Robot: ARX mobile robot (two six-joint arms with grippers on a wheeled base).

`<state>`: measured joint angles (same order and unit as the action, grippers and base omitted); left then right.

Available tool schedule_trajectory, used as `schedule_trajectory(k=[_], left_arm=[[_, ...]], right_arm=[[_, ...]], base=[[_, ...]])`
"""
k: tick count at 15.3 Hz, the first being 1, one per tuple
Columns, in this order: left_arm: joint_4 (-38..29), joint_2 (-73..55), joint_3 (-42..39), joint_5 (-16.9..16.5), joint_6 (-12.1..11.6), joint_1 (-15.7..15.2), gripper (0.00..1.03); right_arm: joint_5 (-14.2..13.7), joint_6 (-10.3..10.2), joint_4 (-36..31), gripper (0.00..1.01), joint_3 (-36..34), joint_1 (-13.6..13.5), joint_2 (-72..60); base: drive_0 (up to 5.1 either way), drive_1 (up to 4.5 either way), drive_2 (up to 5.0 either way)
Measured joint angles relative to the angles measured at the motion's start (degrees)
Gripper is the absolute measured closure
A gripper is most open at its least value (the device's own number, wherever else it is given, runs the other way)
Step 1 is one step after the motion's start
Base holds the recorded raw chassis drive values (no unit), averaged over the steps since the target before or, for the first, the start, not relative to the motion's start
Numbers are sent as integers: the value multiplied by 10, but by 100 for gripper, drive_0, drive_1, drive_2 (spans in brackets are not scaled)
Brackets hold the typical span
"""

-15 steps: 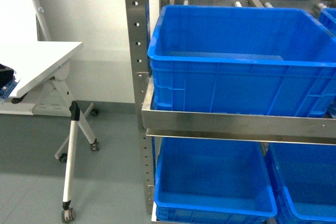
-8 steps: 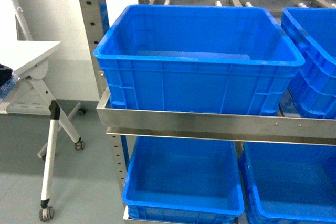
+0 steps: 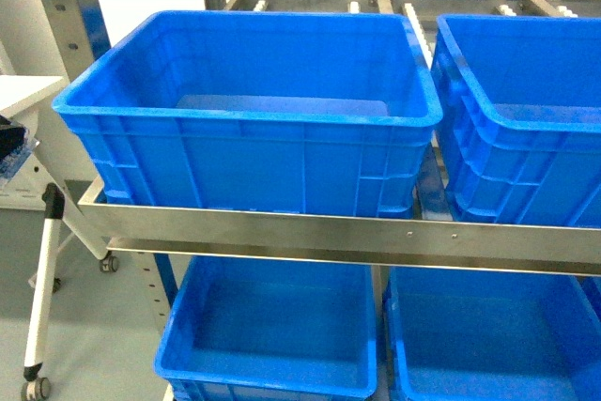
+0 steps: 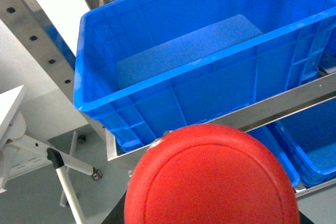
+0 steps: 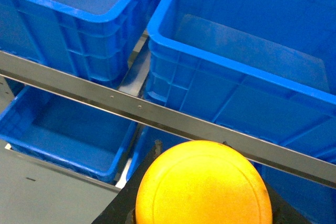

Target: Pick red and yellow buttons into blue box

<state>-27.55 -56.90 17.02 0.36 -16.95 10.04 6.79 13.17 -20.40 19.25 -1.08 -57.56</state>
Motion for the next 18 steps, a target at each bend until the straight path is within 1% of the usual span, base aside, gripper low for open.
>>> schedule_trajectory(k=[18], left_arm=[[1,0,0,0,0,0,79]], right_arm=[[0,0,0,72,0,0,0]], base=[[409,-84,-314]])
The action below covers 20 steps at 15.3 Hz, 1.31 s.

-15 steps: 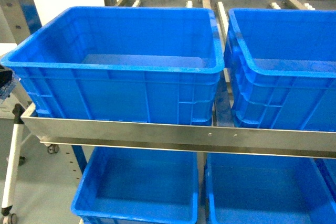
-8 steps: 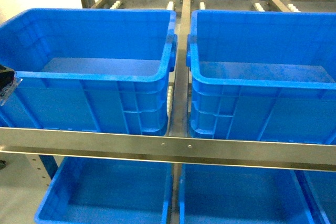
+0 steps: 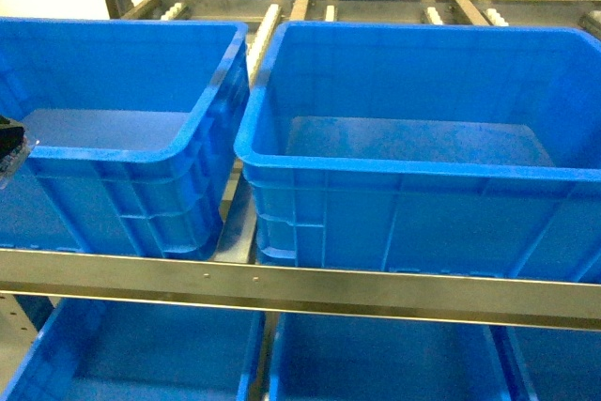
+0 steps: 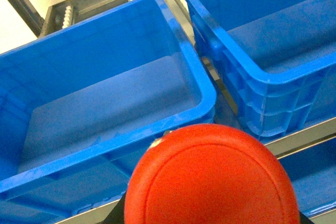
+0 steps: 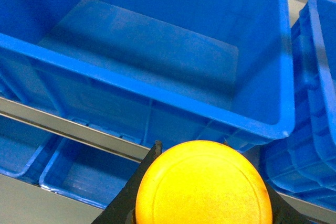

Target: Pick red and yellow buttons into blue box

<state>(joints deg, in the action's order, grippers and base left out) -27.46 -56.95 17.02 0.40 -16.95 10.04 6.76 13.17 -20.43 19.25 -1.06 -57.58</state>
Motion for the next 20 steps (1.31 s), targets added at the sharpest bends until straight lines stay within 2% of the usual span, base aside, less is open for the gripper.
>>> schedule_trajectory(k=[2,7,13,16,20], left_arm=[[0,0,0,0,0,0,79],[0,0,0,-2,0,0,79],[0,2,0,-2,0,0,79],[1,-2,0,-1,0,0,79],[0,0,0,2,0,-1,79]], right_arm=[[0,0,0,72,0,0,0],[-3,0,1,72,0,0,0],[-2,0,1,72,0,0,3],[-2,0,3,72,0,0,-2],[2,0,0,72,0,0,0]], base=[[386,-70,-299],[0,0,0],[6,405,-394],[0,0,0],[414,-54,-338]])
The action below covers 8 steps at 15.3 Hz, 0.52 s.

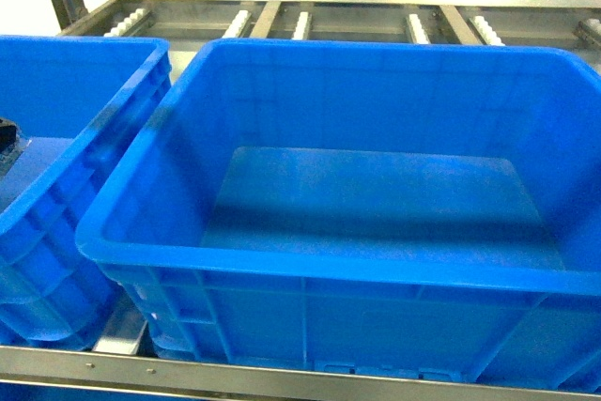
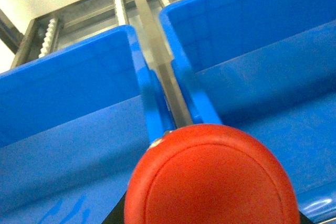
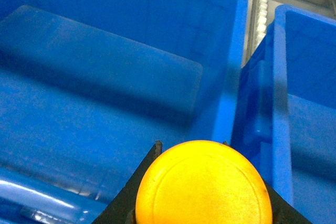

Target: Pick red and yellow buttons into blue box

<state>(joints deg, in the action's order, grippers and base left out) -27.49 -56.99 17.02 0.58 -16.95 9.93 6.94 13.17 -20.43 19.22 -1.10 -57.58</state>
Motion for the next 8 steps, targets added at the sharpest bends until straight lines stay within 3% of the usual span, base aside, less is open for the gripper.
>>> schedule_trajectory(k=[8], left_arm=[[0,0,0,-3,0,1,79]], right_arm=[[-2,0,0,72,0,0,0]], base=[[-1,11,-12]])
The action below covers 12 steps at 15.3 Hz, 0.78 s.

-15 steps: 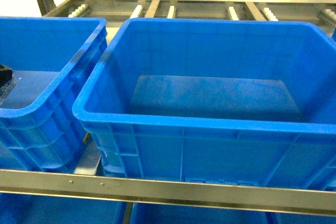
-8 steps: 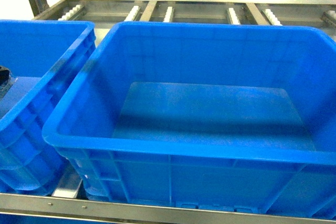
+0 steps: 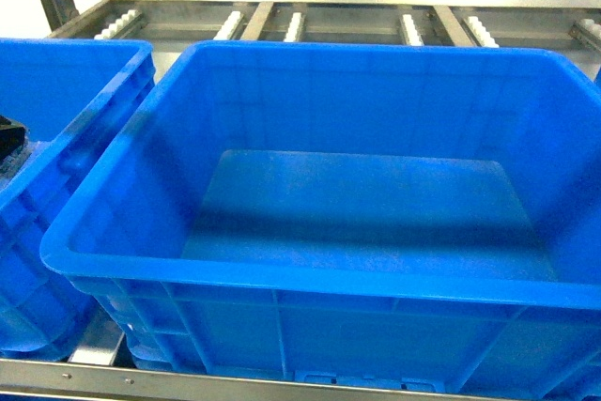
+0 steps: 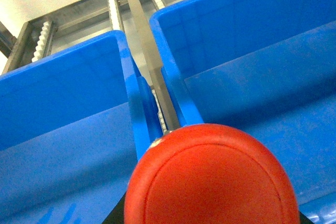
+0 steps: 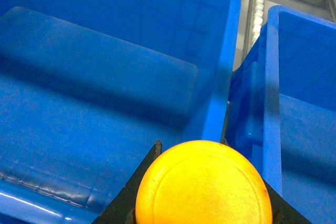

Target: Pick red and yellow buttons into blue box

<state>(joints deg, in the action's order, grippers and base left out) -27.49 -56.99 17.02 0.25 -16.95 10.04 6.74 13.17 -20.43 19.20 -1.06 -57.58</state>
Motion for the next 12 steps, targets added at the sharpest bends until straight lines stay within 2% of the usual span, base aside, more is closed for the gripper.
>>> schedule_trajectory(k=[3,5,7,12], left_arm=[[0,0,0,2,0,0,79],[0,0,0,0,0,0,79],[0,0,0,1,0,0,79],[0,0,0,0,0,0,79]], right_arm=[[2,5,0,72,0,-2,-2],[8,20,7,72,46,-50,-85],[15,37,22,72,108,-83,-126],[1,114,35,72,208,-122,-238]], base=[[0,0,0],[0,0,0],[0,0,0],[0,0,0]])
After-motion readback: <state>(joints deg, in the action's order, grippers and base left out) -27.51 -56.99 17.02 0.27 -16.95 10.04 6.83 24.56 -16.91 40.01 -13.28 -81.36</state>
